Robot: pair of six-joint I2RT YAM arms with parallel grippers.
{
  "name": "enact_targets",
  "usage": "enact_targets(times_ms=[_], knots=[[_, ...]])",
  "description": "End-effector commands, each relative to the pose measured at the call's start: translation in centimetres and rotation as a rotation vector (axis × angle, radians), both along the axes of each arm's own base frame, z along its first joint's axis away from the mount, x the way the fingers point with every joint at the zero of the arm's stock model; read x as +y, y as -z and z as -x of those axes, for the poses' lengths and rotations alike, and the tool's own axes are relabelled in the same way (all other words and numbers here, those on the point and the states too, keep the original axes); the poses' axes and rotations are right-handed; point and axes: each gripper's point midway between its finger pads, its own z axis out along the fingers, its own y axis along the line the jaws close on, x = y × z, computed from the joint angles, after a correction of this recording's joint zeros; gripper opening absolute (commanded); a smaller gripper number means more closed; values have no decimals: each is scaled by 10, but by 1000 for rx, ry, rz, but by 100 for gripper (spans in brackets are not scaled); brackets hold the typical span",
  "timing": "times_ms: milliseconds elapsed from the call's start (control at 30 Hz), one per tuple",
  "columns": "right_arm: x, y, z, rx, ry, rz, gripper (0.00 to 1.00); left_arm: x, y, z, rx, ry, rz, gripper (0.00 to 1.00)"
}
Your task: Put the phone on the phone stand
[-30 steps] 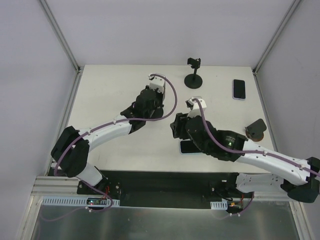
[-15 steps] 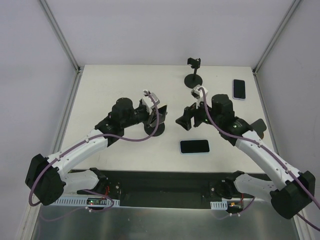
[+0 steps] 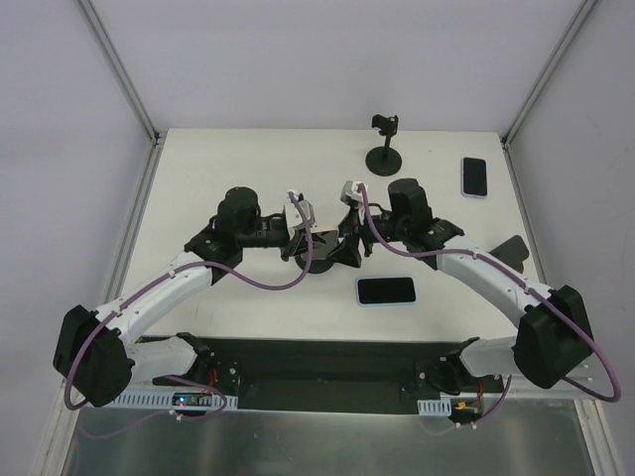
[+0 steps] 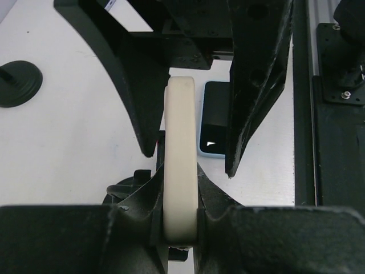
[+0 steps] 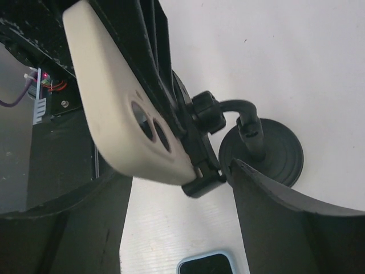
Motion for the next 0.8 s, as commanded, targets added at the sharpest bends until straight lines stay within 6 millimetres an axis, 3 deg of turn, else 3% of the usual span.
enact_targets(times_ms=[0, 167, 300, 333, 400, 500, 533, 767], knots=[[20, -29, -5, -189, -94, -48, 71, -3, -4, 26, 86, 171, 14, 0], [23, -21, -23, -287, -28, 23, 67, -3, -4, 22, 108, 197, 15, 0], [24, -18, -24, -287, -35, 51, 55, -5, -7, 18, 99, 203, 18, 0], [23, -15, -25, -288, -32, 58, 44, -5, -8, 16, 96, 197, 17, 0], [24, -11, -23, -282, -38, 68, 33, -7, -9, 12, 83, 192, 20, 0], [23, -4, -23, -272, -20, 103, 4, -7, -7, 4, 60, 152, 25, 0], [22, 0, -26, -265, -2, 117, 0, -9, -13, -1, 21, 138, 47, 0], [19, 6, -37, -181, 103, 129, 0, -8, -15, -7, 13, 57, 124, 0]])
